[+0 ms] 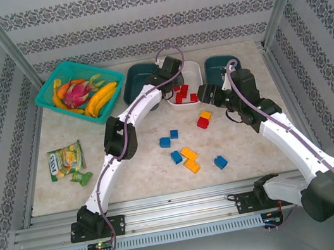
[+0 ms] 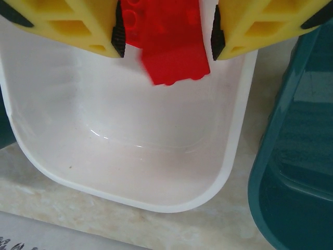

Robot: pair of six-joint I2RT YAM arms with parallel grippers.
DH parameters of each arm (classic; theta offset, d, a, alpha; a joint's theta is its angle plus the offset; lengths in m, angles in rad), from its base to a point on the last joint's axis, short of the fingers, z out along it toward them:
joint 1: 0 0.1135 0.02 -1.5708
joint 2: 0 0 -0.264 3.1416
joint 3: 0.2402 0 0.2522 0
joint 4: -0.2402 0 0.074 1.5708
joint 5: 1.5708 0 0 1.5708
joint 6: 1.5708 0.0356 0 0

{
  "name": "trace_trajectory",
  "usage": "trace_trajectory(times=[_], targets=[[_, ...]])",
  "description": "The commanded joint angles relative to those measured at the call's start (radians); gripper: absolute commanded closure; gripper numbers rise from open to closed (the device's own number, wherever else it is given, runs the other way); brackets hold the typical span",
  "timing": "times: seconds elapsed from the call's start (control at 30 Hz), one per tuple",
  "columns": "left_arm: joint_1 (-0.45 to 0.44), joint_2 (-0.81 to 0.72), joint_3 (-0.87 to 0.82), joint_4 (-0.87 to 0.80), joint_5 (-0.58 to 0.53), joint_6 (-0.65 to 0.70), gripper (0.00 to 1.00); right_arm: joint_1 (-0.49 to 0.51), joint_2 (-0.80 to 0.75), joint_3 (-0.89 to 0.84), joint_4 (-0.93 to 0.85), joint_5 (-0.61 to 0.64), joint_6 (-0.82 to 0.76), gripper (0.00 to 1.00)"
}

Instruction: Sort the legos into containers by color

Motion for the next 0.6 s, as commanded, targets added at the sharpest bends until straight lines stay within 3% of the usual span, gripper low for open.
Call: trace_trajectory(times=[0.0,0.27,0.4,0.57], targets=[[-0.01,-0.017,0.03,-0.041,0.002,0.006,0.46,-0.009,0.0,0.01,0.017,-0.017,0.01,0.26],[-0.014,-0.141,0.03,-0.046,-0.018,-0.042,0.43,-0.01,-0.018,0.041,-0.032,-0.008,-0.037,0.27],[-0.018,-0.27,0.01,-0.14,-0.03,-0.098,0.38,0.005,-0.021,0.065,-0.096,0.004,-0.084,0.29],[-0.016,-0.564,-0.277,-0.191,0.012,-0.139,0.32,0.126,0.0,0.094,-0.212,0.082,-0.167,0.29]])
